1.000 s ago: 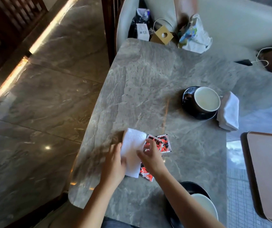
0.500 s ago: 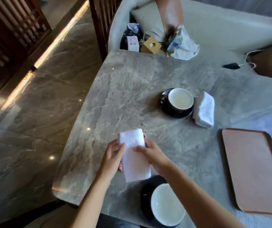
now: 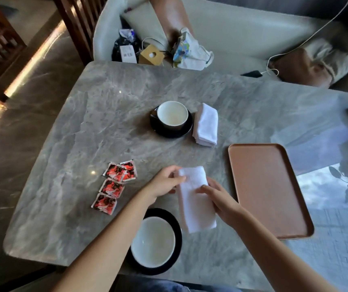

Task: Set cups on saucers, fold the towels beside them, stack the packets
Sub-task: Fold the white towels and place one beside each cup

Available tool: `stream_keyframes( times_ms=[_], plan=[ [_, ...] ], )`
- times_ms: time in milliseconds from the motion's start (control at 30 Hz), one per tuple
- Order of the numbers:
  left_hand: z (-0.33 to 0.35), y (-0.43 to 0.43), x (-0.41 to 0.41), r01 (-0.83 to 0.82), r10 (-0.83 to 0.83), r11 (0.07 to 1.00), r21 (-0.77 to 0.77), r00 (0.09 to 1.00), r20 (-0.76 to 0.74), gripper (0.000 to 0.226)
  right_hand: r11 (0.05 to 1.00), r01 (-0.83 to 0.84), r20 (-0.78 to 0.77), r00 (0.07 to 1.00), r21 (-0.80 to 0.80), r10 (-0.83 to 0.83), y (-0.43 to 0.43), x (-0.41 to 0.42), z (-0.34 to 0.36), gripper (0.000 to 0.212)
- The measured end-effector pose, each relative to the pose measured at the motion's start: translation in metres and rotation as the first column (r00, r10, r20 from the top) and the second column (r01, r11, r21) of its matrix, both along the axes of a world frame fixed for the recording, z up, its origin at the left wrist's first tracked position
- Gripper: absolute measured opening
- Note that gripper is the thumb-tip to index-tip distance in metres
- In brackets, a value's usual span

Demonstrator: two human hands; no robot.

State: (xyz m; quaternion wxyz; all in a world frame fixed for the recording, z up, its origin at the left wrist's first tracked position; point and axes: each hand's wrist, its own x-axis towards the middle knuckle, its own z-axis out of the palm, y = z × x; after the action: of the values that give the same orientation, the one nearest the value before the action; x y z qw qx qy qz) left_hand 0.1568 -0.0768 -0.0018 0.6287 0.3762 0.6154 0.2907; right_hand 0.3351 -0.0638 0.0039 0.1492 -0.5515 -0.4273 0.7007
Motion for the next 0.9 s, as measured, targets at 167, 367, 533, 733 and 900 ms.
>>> stream_keyframes(
  times_ms=[167, 367, 533, 733, 900],
  plan=[
    [-0.032, 0.000, 0.047, 0.171, -0.175, 0.985, -0.036, 0.972, -0.157, 0.016, 0.998, 0.003, 0.036, 0.999, -0.064, 0.000, -0.023, 0.041, -0.023, 0.044],
    [-0.059, -0.021, 0.076, 0.248, -0.266, 0.964, -0.098, 0.920, -0.286, 0.025, 0.996, -0.045, 0.099, 0.994, -0.076, 0.053, -0.049, 0.066, -0.037, 0.028],
    [-0.057, -0.027, 0.082, 0.260, -0.266, 0.963, -0.072, 0.875, -0.403, 0.024, 0.935, -0.302, 0.527, 0.834, 0.188, 0.164, -0.056, 0.076, -0.045, 0.041],
    [-0.051, -0.033, 0.078, 0.315, -0.246, 0.949, 0.020, 0.778, -0.578, 0.026, 0.952, -0.275, 0.494, 0.851, 0.132, 0.177, -0.059, 0.079, -0.046, 0.039],
    [-0.049, -0.040, 0.070, 0.401, -0.322, 0.916, -0.015, 0.713, -0.623, 0.022, 0.962, -0.254, 0.428, 0.884, 0.102, 0.188, -0.066, 0.071, -0.047, 0.038]
  ],
)
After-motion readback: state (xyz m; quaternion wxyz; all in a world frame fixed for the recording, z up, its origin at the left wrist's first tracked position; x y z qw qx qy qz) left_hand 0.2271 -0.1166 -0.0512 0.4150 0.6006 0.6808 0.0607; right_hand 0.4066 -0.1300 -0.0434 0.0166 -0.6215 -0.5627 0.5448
